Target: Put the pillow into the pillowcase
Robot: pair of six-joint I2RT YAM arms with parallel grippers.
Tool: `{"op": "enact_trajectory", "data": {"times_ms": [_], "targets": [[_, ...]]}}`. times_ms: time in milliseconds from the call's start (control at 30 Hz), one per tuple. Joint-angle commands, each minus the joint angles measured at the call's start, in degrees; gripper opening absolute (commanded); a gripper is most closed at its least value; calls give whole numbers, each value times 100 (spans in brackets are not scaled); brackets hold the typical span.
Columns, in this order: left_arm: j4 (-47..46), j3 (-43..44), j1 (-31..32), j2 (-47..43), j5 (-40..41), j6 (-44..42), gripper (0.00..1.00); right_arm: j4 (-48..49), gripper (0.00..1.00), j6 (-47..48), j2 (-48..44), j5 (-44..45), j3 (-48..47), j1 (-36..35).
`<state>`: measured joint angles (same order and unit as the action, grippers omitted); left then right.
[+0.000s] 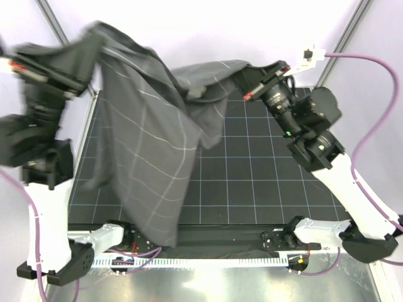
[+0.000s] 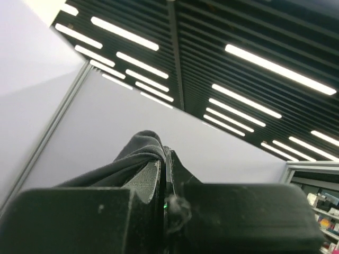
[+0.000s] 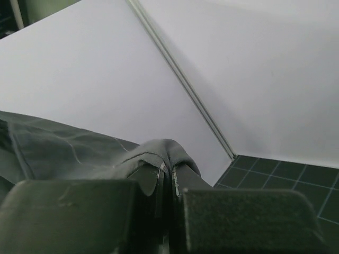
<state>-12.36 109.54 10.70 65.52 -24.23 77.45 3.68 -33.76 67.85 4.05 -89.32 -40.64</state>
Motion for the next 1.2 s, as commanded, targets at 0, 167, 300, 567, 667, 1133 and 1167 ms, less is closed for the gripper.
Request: {"op": "enact_trajectory", "data": {"times_ms": [0,167,300,567,667,1133,1167], "targets": [[-872,-1467,-33,-196,103,-89,0,-675,4,-173,-369,500,62,196],[-1532,-3165,-33,-540,226,-125,0,-71,4,-868,-773,-220,1651,917],[-1638,-3404,-24,-295,85,-151,0,-87,4,-861,-739,-326,1760,1190],[-644,-2684,-846,224,-274,-101,1,-413,4,-737,-73,-1088,1382,1190],[-978,-2464,-1594,426,-529,462,0,26,4,-921,262,-1608,1330,1190],[-190,1874,-2371,2447,-873,1475,0,80,4,-562,1941,-2084,-700,189],[239,2331,-2362,2614,-838,1388,1,63,4,-553,2020,-2084,-858,154]]}}
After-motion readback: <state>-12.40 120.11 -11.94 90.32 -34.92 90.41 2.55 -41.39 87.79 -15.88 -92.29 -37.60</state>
